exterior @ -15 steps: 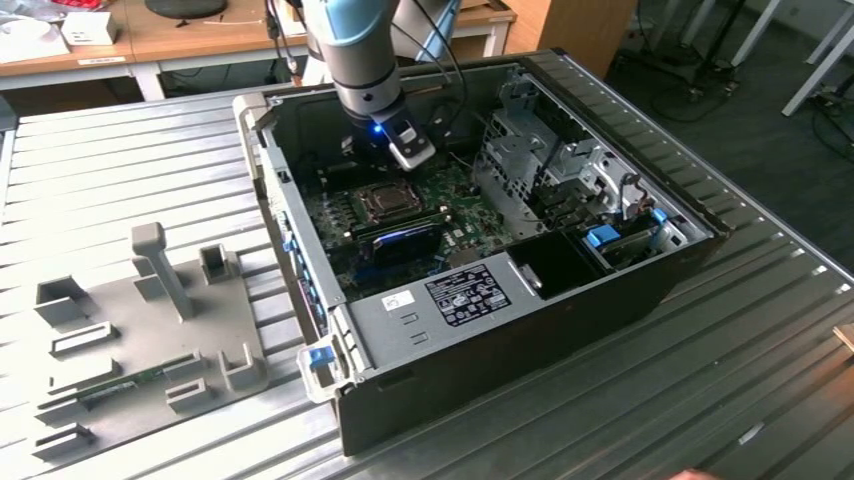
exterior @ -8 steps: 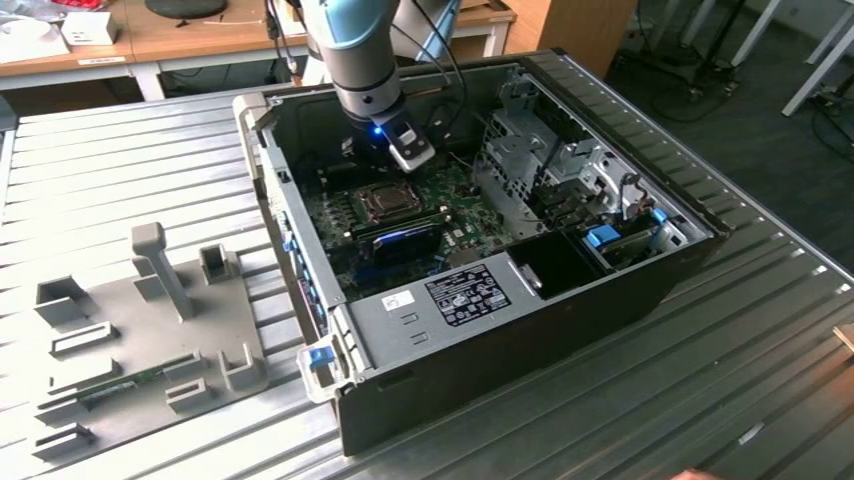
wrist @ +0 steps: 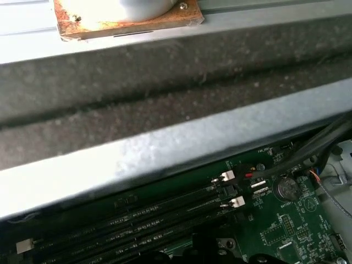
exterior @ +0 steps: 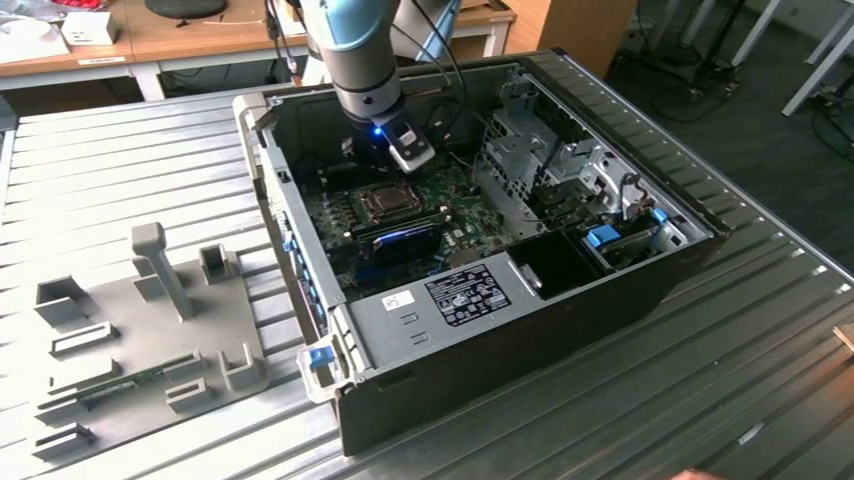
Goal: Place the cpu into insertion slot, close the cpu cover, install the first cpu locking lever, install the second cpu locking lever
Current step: 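Install the first cpu locking lever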
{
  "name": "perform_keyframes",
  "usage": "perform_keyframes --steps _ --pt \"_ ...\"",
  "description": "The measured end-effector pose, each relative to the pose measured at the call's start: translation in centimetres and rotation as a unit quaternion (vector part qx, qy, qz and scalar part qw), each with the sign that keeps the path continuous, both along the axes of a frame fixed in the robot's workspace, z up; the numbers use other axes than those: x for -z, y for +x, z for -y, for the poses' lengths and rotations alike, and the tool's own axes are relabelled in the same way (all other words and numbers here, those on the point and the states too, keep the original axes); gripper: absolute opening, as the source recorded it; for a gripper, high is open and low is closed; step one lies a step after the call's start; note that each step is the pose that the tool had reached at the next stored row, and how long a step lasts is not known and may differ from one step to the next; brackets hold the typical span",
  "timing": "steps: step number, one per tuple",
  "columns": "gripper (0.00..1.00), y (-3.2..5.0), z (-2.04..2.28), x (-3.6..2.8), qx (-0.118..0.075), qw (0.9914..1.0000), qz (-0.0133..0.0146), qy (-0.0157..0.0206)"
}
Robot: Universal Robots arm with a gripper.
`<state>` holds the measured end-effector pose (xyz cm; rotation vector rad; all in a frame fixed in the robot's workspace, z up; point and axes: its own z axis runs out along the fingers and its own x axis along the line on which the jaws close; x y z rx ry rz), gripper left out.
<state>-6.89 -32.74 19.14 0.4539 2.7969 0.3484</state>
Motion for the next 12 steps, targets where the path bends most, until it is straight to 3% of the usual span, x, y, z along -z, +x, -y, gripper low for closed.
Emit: perform_keyframes --steps 6,12 --pt "0.11 -0.02 0.0 0.18 0.0 1.0 0.0018 0.0021" --pt "0.11 -0.06 0.0 0.26 0.0 0.99996 0.0037 0.0084"
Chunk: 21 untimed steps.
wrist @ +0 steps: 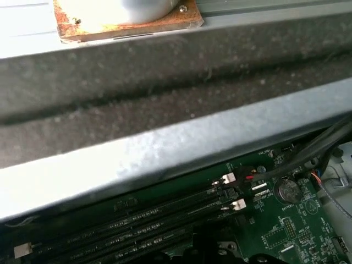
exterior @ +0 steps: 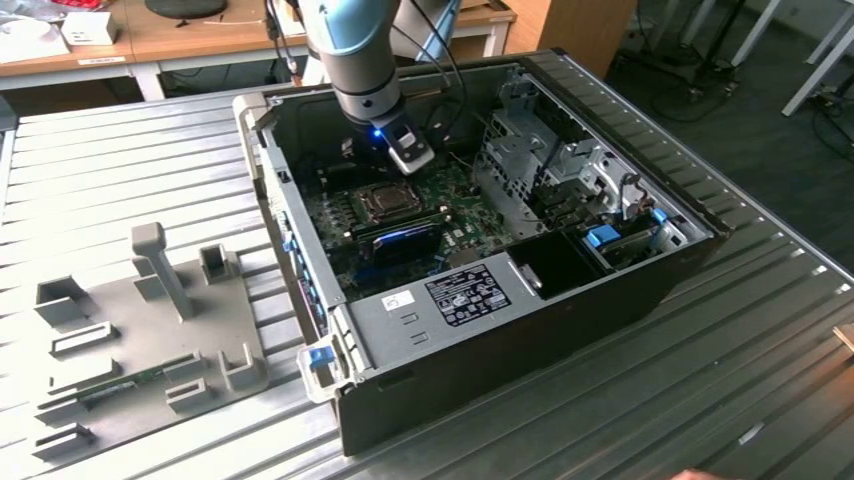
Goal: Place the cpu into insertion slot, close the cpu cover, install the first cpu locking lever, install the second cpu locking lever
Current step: 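Install the first cpu locking lever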
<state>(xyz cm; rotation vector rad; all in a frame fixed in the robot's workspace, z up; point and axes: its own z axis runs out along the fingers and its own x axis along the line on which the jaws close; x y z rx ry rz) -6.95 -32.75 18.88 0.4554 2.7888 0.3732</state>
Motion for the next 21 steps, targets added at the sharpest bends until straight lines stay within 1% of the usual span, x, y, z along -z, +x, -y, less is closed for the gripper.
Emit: perform_keyframes --steps 3,9,13,18,21 --pt "0.11 -0.02 0.02 0.03 0.0 1.0 0.0004 0.0015" --pt "0.11 -0.03 0.04 0.03 0.0 1.0 0.0006 0.0023" --pt "0.11 -0.03 0.06 -0.23 0.0 1.0 0.0001 0.0016" --pt "0.11 -0.02 0.1 -0.75 0.0 1.0 -0.0005 0.0001" --pt "0.11 -0.02 0.1 -0.83 0.0 1.0 -0.0006 -0.0004"
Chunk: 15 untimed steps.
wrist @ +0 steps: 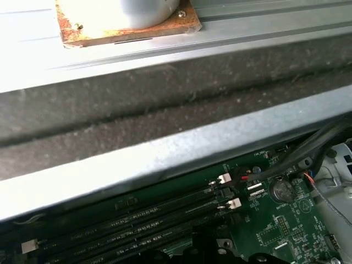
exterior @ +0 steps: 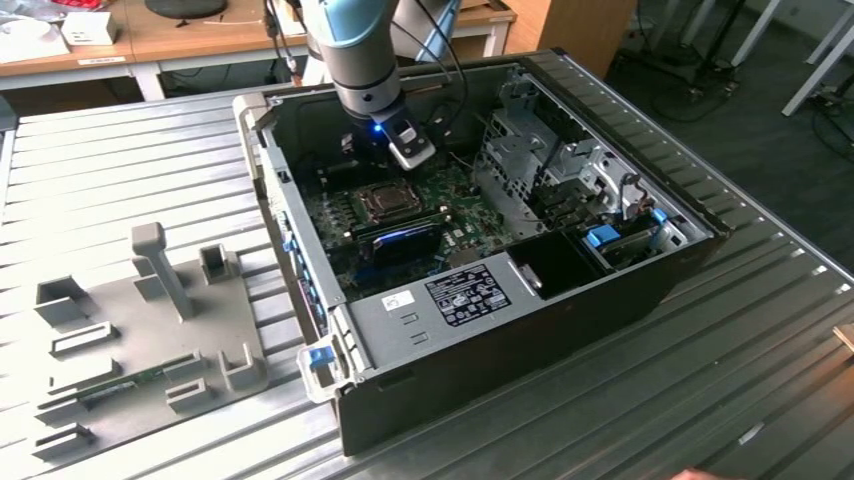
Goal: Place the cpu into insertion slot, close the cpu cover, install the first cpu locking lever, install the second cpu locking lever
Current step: 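Install the first cpu locking lever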
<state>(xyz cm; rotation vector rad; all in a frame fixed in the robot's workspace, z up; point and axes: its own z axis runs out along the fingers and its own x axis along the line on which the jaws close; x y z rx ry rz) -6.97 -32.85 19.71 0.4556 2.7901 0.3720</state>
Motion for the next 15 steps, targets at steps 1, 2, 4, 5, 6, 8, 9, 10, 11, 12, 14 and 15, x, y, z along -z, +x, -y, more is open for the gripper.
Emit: perform_keyframes --steps 1,2,4,5,6,8,9,10,11,12,14,15 --pt "0.11 0.0 0.0 0.0 0.0 1.0 0.0 0.0" --pt "0.11 0.0 0.0 0.0 0.0 1.0 0.0 -0.0001" --pt "0.11 0.0 0.0 0.0 0.0 1.0 0.0 -0.0002" --pt "0.11 0.0 0.0 0.0 0.0 1.0 0.0 -0.0003" --pt "0.11 0.0 0.0 -0.01 0.0 1.0 -0.0001 -0.0004" --pt "0.11 0.0 0.0 -0.01 0.0 1.0 -0.0001 -0.0004" --pt "0.11 0.0 0.0 0.0 0.0 1.0 0.0 -0.0004" --pt "0.11 0.0 0.0 0.0 0.0 1.0 -0.0001 -0.0004" --pt "0.11 0.0 0.0 0.0 0.0 1.0 -0.0005 -0.0004" --pt "0.11 0.0 -0.01 -0.01 0.0 0.99998 -0.0061 -0.0005" --pt "0.11 0.0 0.0 -0.01 0.0 0.9997 -0.0245 -0.0005" --pt "0.11 0.0 0.0 0.0 0.0 0.99944 -0.0334 -0.0005"
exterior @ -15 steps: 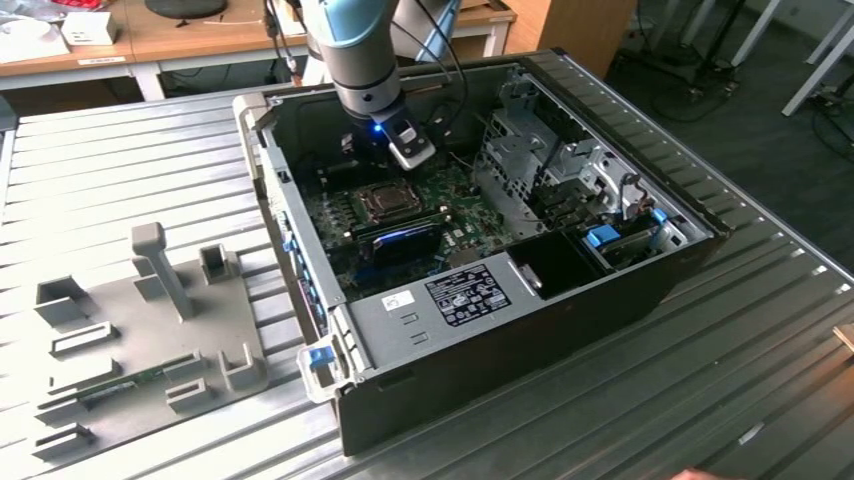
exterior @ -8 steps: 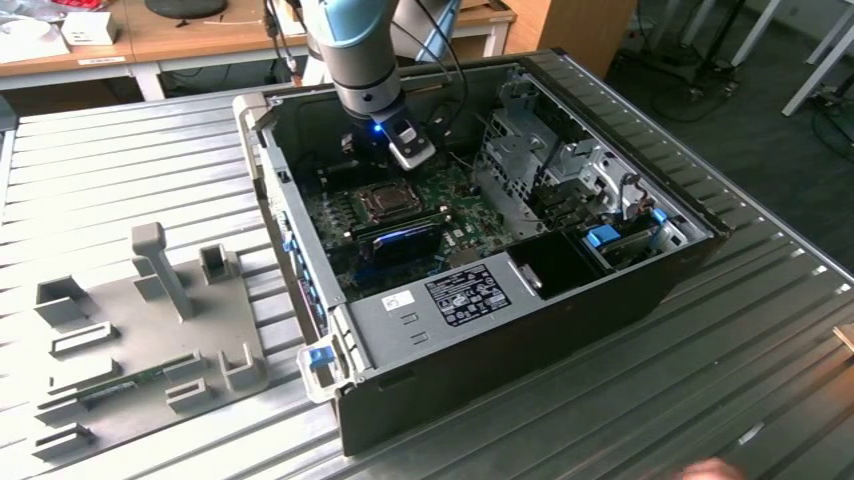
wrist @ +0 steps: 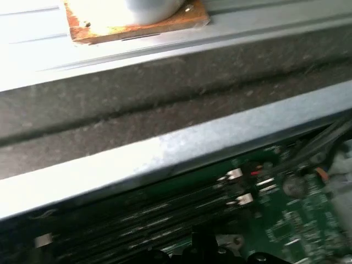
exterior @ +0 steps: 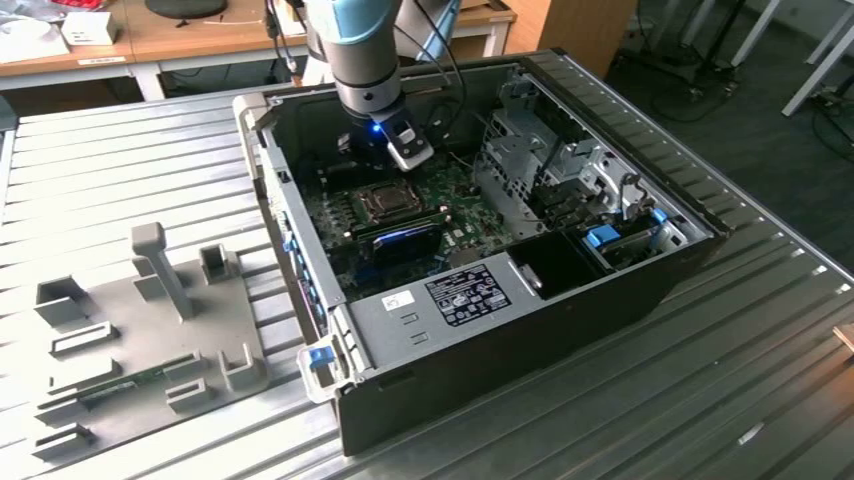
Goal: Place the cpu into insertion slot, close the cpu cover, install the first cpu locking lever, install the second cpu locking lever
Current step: 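Install the first cpu locking lever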
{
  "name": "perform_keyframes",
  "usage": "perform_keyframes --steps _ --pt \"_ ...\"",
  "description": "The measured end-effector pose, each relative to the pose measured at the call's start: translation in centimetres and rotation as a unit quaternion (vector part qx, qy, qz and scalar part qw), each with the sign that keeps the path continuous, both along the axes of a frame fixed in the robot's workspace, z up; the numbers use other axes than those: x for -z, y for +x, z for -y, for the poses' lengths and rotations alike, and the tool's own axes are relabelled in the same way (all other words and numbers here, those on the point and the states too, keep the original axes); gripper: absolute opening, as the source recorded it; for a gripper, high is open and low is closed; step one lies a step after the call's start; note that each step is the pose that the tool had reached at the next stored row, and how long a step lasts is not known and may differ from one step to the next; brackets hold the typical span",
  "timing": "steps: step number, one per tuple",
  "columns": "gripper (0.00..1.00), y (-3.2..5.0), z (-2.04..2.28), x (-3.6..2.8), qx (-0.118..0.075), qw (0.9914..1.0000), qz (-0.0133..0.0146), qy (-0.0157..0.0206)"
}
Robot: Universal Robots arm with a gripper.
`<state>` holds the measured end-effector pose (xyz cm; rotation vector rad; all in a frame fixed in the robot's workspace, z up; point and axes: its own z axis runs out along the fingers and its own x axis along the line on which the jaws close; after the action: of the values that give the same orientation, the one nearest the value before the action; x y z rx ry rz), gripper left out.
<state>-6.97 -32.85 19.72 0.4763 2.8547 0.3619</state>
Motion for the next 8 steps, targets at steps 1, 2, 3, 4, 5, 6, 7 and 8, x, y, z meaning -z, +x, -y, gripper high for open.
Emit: perform_keyframes --steps 1,2,3,4,5,6,7,8 --pt "0.11 0.0 0.0 0.0 0.0 0.99996 -0.0089 0.0" --pt "0.11 0.0 0.0 0.0 0.0 0.99984 -0.0181 0.0" --pt "0.11 0.0 0.0 0.0 0.0 0.99959 -0.0285 -0.0001" --pt "0.11 0.0 0.0 0.0 0.0 0.99929 -0.0376 -0.0001" --pt "0.11 0.0 0.0 0.0 0.0 0.99892 -0.0465 -0.0001" --pt "0.11 0.0 0.0 0.0 0.0 0.99843 -0.056 -0.0003" --pt "0.11 0.0 0.0 -0.01 0.0 0.99788 -0.0651 -0.0003" --pt "0.11 0.0 0.0 -0.05 0.0 0.99735 -0.0727 -0.0005"
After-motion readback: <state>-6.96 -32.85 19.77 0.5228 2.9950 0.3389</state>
